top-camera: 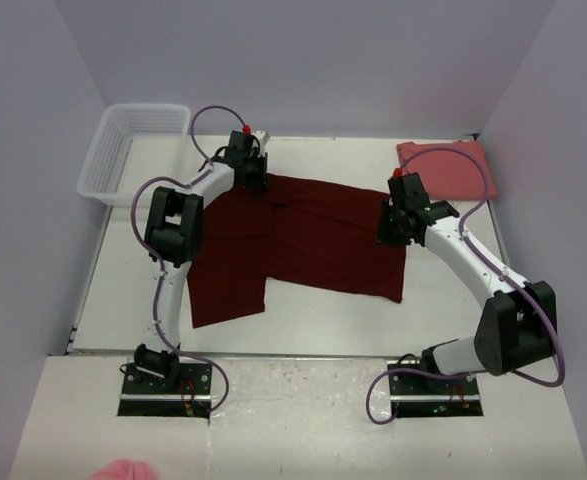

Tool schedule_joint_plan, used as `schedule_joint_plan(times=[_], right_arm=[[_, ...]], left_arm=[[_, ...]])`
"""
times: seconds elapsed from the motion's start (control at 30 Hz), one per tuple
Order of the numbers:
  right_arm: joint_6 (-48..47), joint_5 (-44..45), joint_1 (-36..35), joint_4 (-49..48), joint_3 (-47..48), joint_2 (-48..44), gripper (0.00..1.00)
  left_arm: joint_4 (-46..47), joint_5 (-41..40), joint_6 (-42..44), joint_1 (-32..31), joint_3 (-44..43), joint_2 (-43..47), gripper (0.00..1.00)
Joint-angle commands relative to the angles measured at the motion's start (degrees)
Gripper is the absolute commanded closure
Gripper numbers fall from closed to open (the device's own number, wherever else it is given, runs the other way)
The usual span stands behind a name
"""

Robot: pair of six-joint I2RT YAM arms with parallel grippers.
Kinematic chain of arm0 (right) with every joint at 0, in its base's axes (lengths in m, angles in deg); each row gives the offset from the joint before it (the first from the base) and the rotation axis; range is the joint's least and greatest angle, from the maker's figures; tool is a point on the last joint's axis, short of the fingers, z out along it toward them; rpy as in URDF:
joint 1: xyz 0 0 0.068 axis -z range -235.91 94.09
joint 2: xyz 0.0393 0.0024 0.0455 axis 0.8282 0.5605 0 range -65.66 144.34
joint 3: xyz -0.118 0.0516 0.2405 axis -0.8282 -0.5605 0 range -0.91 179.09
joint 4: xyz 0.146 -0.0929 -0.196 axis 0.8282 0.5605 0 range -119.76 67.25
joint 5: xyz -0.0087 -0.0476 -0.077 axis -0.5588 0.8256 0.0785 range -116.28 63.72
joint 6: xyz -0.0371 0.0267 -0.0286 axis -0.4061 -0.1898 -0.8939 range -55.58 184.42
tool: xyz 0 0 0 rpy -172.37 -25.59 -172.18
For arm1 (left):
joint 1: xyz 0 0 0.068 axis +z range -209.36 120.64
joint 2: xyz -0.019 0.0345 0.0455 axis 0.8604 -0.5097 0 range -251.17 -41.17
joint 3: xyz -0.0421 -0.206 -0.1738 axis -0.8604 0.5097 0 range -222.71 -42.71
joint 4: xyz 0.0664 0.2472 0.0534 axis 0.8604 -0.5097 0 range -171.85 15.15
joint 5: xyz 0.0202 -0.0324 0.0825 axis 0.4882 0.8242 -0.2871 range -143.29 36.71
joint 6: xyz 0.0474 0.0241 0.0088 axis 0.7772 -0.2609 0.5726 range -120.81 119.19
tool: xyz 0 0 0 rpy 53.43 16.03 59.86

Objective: Fold and stack the t-shirts
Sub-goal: Fold the flattened tshirt in 1/3 of the way

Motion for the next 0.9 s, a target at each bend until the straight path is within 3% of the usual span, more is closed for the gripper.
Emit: schedule_joint_plan(times=[0.0,0.13,0.3,0.37,0.4,0.5,0.87], right_arm=[[1.95,6.39,-0.30,2.79,0.38,1.12,1.00],[4.67,8.76,-0.30,4.73,-0.94,1.82,0.98],[6.08,9.29,-0.30,5.44,-4.27,0.86,0.77],[6.61,8.33,-0.30,5.44,-6.11,-0.28,0.74],[6.78,8.07,-0.30,5.52,-6.82,-0.98,0.65],[7.40,8.50,-0.30,7.01,-8.58,-2.22,0.55],[12.75,6.13,-0.48,7.29,-12.88,-3.01,0.56]], left_arm=[[-4.43,-0.37,1.54,1.18,-3.90,-4.66,1.00],[-4.79,0.33,1.28,1.79,-5.93,-6.07,1.00],[-2.77,0.86,0.57,2.93,-2.35,-4.40,1.00],[-1.89,0.51,0.66,3.02,-0.50,-3.09,1.00],[-1.54,0.16,0.66,3.11,0.64,-2.73,1.00],[-0.83,0.94,0.49,3.11,2.06,-1.68,1.00],[3.12,5.43,-1.36,3.02,7.77,6.57,1.00]])
